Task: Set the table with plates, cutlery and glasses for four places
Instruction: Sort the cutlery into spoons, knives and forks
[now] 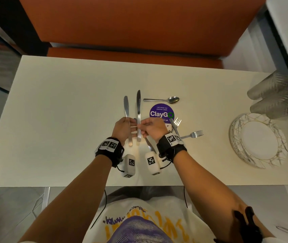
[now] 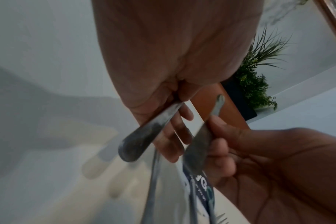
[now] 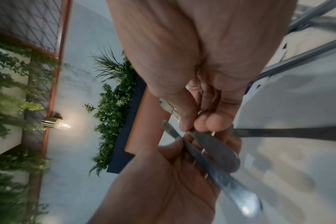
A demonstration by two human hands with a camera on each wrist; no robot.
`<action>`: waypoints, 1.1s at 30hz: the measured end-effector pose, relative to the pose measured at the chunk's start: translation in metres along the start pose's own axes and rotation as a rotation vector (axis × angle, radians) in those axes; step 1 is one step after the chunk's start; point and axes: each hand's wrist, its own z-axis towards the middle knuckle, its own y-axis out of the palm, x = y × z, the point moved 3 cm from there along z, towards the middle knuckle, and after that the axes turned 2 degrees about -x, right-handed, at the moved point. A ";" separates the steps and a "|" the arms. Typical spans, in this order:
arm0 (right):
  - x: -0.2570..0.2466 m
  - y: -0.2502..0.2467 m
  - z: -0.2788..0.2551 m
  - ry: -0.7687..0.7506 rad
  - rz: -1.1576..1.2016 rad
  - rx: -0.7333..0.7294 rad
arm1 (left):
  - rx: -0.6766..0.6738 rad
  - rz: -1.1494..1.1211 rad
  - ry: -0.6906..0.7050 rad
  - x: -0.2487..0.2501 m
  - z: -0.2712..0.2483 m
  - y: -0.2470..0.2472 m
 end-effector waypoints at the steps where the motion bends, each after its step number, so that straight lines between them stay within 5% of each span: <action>1: -0.001 0.003 0.000 -0.006 -0.004 -0.007 | 0.002 0.017 0.003 0.002 0.002 0.002; 11: -0.005 0.002 0.008 -0.032 -0.231 -0.035 | -0.065 -0.083 -0.037 0.012 0.007 0.018; 16: -0.026 -0.010 0.008 -0.198 -0.525 0.051 | -0.052 -0.061 -0.024 0.019 0.004 0.021; 21: -0.042 -0.034 0.025 -0.234 -0.273 0.234 | -0.119 -0.034 -0.034 0.016 0.005 0.022; 33: -0.048 -0.042 0.037 -0.281 -0.188 0.180 | -0.281 -0.012 -0.128 0.016 0.001 0.031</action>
